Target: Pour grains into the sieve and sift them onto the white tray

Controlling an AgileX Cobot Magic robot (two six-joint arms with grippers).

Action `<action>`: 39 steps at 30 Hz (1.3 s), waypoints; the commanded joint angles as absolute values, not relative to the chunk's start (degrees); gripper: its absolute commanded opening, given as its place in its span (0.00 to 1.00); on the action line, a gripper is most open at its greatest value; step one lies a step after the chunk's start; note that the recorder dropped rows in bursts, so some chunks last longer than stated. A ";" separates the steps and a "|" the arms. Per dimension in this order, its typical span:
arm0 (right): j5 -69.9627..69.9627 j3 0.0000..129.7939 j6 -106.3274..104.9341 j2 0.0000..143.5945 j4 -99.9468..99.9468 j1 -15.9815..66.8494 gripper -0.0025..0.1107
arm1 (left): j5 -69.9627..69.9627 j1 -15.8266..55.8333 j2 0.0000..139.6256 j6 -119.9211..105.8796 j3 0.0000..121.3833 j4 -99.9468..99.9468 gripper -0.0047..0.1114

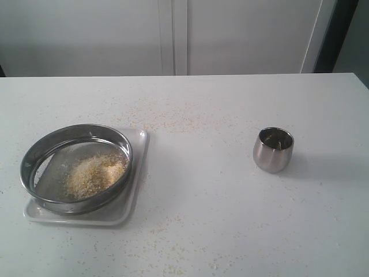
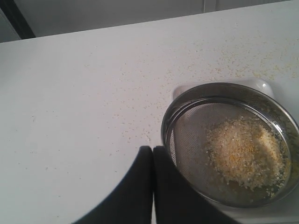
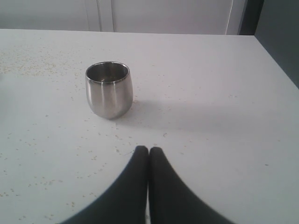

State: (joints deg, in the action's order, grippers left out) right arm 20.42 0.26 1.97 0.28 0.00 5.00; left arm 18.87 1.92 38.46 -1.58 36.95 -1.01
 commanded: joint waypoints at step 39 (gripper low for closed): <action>19.62 0.00 1.62 0.00 0.00 4.53 0.02 | 38.48 1.95 91.54 4.46 68.03 -2.77 0.38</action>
State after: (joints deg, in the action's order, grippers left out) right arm 20.42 0.26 1.97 0.28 0.00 5.00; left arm 37.53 1.92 90.50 3.92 67.67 -1.13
